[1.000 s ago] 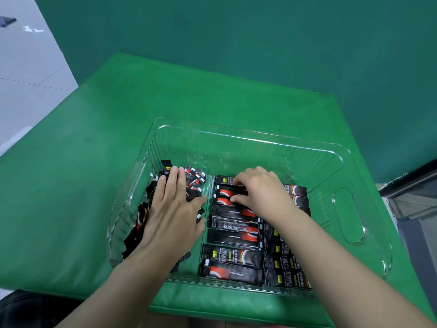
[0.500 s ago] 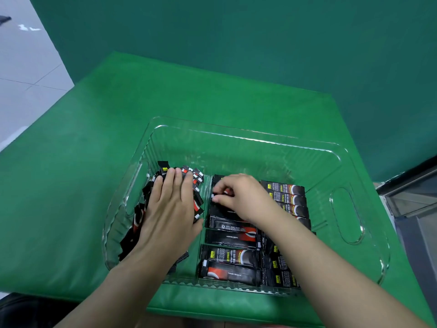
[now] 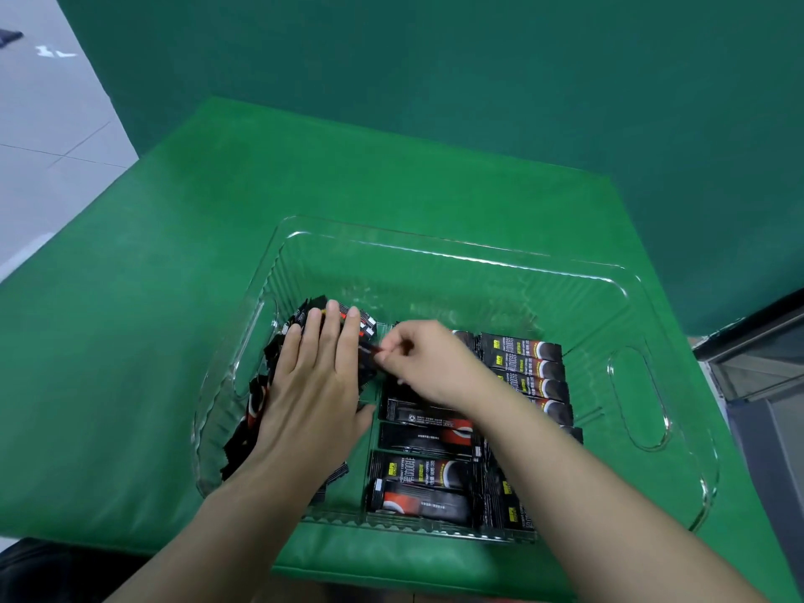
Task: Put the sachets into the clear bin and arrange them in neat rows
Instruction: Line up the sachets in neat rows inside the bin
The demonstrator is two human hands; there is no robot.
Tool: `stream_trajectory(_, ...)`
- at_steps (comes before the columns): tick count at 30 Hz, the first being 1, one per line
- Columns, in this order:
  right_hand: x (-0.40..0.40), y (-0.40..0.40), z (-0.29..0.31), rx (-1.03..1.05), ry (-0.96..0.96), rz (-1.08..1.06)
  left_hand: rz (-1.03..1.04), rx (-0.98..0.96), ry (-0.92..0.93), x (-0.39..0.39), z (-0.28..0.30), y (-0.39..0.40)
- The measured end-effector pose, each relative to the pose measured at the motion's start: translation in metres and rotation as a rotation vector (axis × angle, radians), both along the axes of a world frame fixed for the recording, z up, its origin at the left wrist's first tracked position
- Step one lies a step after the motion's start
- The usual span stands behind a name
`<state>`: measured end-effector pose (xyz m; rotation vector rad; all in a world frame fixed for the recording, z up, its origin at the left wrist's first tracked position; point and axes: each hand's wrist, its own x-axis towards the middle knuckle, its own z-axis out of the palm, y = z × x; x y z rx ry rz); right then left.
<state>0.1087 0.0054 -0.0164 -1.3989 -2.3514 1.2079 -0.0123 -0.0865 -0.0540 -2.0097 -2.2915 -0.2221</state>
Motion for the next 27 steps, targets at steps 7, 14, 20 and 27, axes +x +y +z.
stream_trajectory(7,0.049,0.012,0.01,0.367,-0.149,-0.032,0.0,-0.101,0.101,-0.001,-0.001,-0.001)
stream_trajectory(14,0.063,0.001,-0.008,0.479,-0.259,0.114,0.003,-0.102,0.111,-0.001,0.0,0.0)
stream_trajectory(20,0.056,0.001,-0.006,0.486,-0.327,0.154,0.005,-0.097,0.095,0.0,0.0,0.001)
stream_trajectory(27,0.052,0.0,-0.011,0.447,-0.353,0.151,0.004,-0.09,0.093,-0.001,-0.002,0.001)
